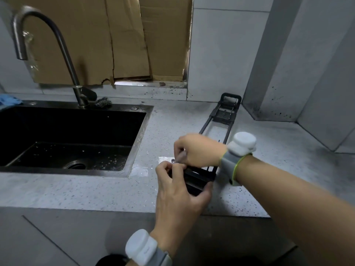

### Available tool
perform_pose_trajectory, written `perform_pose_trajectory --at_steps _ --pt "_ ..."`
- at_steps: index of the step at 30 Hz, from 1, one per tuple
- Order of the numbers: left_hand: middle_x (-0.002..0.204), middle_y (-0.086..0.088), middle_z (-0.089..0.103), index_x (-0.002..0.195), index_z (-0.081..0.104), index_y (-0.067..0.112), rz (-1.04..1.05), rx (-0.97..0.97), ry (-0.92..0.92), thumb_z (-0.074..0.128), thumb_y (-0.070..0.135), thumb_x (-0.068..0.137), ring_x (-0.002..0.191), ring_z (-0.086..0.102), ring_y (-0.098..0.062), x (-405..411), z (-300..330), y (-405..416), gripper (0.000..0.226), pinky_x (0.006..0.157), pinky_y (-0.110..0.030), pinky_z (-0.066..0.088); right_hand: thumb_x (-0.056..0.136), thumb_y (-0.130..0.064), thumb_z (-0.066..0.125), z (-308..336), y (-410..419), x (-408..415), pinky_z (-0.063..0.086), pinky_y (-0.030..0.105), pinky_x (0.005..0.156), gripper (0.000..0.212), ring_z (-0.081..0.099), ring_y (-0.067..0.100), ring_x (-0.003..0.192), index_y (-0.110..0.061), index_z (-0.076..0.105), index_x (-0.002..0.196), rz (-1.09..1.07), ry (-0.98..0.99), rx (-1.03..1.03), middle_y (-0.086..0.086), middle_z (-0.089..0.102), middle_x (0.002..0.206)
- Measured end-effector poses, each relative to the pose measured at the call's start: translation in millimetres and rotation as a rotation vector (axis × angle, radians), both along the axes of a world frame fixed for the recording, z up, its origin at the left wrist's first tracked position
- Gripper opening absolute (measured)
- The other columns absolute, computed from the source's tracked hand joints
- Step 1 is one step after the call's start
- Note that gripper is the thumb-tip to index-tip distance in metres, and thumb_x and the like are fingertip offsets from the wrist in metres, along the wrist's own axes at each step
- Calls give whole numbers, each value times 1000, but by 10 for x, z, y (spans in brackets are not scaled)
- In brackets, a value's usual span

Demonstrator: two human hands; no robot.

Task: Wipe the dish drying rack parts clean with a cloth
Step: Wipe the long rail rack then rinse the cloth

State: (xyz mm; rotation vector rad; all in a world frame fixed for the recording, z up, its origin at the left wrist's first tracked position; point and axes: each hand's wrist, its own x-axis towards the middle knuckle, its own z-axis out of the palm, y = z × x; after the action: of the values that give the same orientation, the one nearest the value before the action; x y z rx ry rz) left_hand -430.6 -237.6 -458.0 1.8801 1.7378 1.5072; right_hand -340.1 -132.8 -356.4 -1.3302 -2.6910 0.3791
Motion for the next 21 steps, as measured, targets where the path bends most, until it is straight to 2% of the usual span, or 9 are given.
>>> perform_pose_trajectory --at_steps 2,5,8,10,12,15,17,21 --pt "115 6 29 108 46 24 2 8 13 69 64 68 102 56 -24 -2 11 7 61 78 -39 56 84 -14 61 -75 40 -7 48 33 74 9 56 19 89 -23 62 81 20 -42 10 -5 64 84" --pt "114 8 29 110 45 26 10 -9 39 68 65 68 106 54 -22 -20 17 20 61 78 -40 56 82 -14 61 -56 148 -51 39 27 59 9 55 17 77 -23 60 79 -35 -59 14 -10 58 72" --pt "113 9 29 112 46 25 11 -9 48 67 65 68 107 53 -20 -29 20 9 63 80 -39 56 83 -11 57 -95 264 -131 40 27 61 10 59 23 82 -20 62 81 -109 -100 40 -3 61 77" --pt "113 10 29 112 46 24 6 -16 42 66 66 68 108 52 -20 -32 35 6 64 81 -40 55 84 -12 61 -34 315 -139 40 25 58 9 57 20 79 -20 65 83 -117 -94 0 -5 60 76" --pt "113 11 29 114 45 25 -8 -33 33 65 67 68 109 50 -17 -43 52 4 65 83 -40 55 83 -17 69 128 321 -62 40 23 58 4 57 14 78 -20 68 85 -150 12 4 -9 60 77" --pt "115 12 29 119 38 28 -46 -51 -7 69 67 69 111 47 -13 -70 57 -7 71 88 -37 54 80 -18 76 358 219 221 46 21 69 8 61 6 80 -21 72 87 -237 331 51 -11 66 84" --pt "115 14 28 123 33 30 -52 -58 -24 73 67 67 113 44 -12 -102 55 -13 78 92 -35 52 77 -16 80 412 64 446 48 22 74 11 64 7 81 -23 74 83 -265 494 50 -10 70 82" --pt "117 12 30 124 36 27 -12 -52 24 74 72 62 116 41 -13 -125 14 -36 86 95 -39 50 75 -16 82 164 -322 689 48 20 72 12 64 1 78 -24 77 82 -306 609 36 -13 71 80"
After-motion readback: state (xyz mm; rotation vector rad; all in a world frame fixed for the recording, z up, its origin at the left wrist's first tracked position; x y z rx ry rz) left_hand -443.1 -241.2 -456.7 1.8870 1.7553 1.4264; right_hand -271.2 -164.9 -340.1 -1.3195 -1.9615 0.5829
